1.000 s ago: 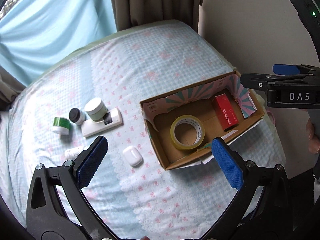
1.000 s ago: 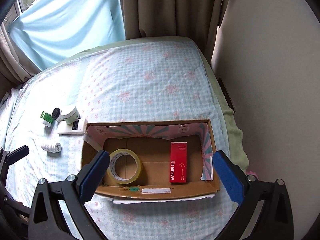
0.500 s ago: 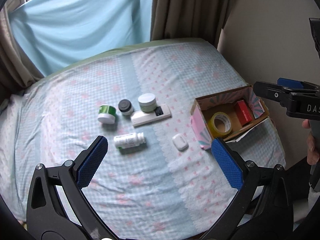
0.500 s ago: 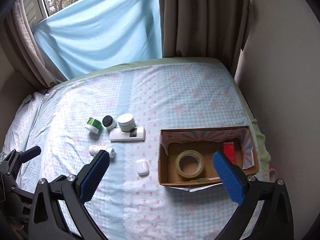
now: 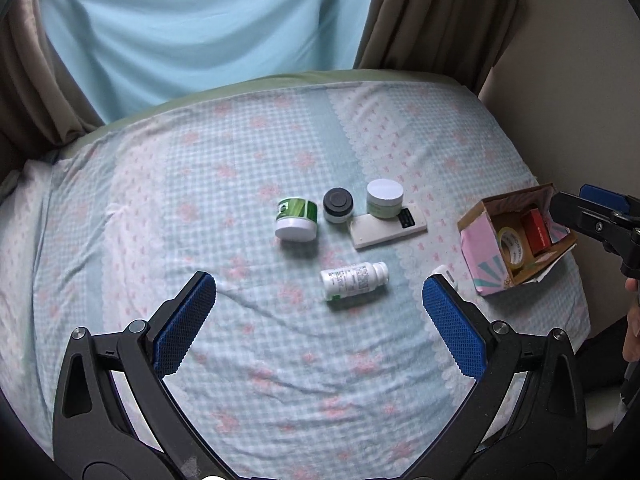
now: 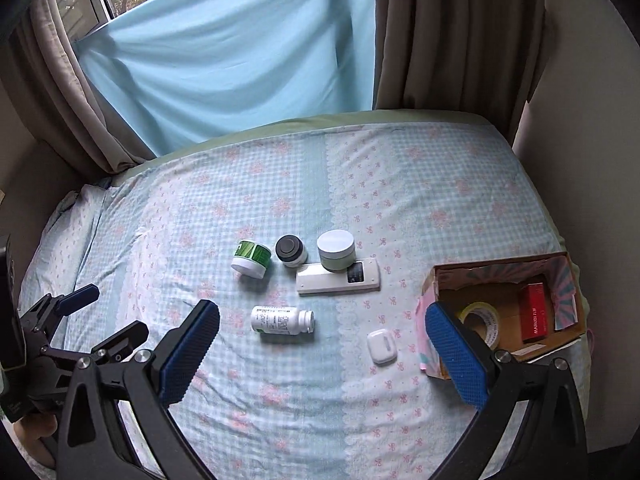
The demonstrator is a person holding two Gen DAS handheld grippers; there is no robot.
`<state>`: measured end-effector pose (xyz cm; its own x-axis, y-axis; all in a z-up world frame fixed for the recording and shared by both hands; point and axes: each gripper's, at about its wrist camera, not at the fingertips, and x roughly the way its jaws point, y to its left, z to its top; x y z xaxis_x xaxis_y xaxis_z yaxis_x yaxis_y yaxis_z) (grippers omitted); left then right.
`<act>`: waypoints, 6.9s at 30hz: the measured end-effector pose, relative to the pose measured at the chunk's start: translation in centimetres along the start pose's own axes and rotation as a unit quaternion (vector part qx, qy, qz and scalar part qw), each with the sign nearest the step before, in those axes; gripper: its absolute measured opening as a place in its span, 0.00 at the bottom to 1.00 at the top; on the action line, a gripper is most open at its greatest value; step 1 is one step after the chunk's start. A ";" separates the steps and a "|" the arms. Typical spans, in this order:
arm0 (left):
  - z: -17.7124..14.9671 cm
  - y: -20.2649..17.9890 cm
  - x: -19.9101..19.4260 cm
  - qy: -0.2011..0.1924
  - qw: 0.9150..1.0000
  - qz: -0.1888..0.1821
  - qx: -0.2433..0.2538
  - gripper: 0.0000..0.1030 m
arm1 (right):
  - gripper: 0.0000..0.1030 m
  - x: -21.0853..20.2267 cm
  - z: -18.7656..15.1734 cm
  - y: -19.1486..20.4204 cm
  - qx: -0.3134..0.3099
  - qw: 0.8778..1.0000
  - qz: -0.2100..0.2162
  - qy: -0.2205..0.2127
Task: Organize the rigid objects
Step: 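Withdraw both tools from the box and move toward the jars, then grasp the green-striped jar with the left tool while the right tool grasps the pale green jar, then carry both jars into the cardboard box and release them beside the tape, then withdraw both tools from the box and move toward the black-lidded jar and remote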
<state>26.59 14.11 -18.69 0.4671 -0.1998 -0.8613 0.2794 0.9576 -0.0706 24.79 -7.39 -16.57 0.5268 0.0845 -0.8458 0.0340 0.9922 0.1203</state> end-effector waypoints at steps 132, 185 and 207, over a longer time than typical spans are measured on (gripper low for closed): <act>3.7 -37.7 15.4 0.120 0.987 -0.105 -0.017 0.66 | 0.64 6.8 -0.3 -37.5 0.077 0.988 0.021 0.129; 0.7 -36.0 11.3 0.123 0.991 -0.054 -0.016 1.00 | 1.00 5.6 -1.2 -35.0 0.086 0.989 0.074 0.089; -5.5 -17.9 -4.0 0.033 0.999 -0.021 0.011 1.00 | 1.00 -8.0 -5.7 -18.1 -0.001 1.000 0.029 0.012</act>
<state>15.08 -1.11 -16.74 0.3979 -0.2255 -0.8893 0.3159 0.9437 -0.0980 15.15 -25.52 -14.93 0.5072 0.1437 -0.8497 0.0017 0.9858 0.1678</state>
